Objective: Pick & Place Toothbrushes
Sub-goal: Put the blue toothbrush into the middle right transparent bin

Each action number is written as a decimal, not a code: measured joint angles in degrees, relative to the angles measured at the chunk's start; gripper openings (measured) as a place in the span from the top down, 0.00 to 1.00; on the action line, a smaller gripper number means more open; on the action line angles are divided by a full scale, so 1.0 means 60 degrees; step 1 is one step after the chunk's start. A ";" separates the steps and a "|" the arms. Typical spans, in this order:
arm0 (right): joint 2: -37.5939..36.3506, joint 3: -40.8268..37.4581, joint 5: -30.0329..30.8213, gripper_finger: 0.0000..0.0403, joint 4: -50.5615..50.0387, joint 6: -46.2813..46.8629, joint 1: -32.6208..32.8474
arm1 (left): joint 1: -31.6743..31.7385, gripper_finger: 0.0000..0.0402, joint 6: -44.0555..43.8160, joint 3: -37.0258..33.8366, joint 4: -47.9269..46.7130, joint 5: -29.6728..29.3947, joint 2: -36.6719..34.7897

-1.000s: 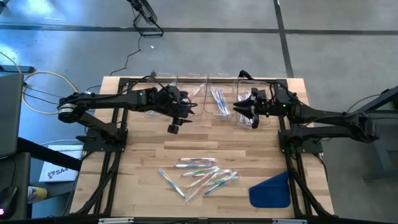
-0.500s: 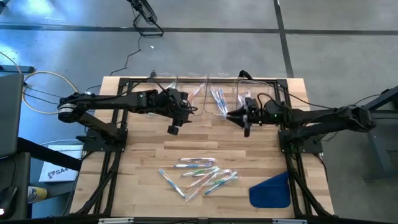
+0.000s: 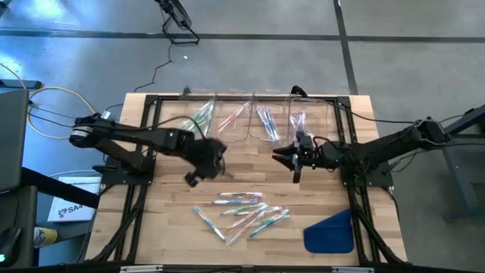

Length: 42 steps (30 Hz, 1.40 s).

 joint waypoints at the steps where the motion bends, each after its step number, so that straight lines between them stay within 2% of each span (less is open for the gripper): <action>1: 0.0045 0.0000 0.0151 0.74 0.0003 0.0000 0.0069 | -0.0213 0.59 0.0077 0.0000 -0.0439 0.0002 0.0000; 4: 0.0172 0.0000 0.0411 0.74 0.0046 -0.0001 0.0170 | -0.0836 0.59 0.0142 0.0000 -0.1094 0.0025 0.0000; 11: 0.0212 0.0000 0.0372 0.74 0.0093 0.0414 0.0180 | -0.1919 0.59 -0.0046 0.0000 -0.0855 -0.0123 0.0000; 22: 0.0329 0.0000 -0.0114 0.74 0.0163 0.0496 0.0180 | -0.2718 0.59 -0.0316 0.0000 -0.0643 -0.0189 -0.0004; 30: 0.0350 -0.0004 -0.0129 0.74 0.0144 0.0474 0.0180 | -0.3295 0.59 -0.0666 0.0000 -0.1167 -0.0233 -0.0004; 38: 0.0350 -0.0004 -0.0128 0.74 0.0126 0.0426 0.0180 | -0.3516 0.59 -0.0873 0.0000 -0.1653 -0.0919 -0.0004; 42: 0.0350 -0.0004 -0.0128 0.74 0.0108 0.0425 0.0180 | -0.3516 0.59 -0.0870 -0.0003 -0.1855 -0.1650 -0.0004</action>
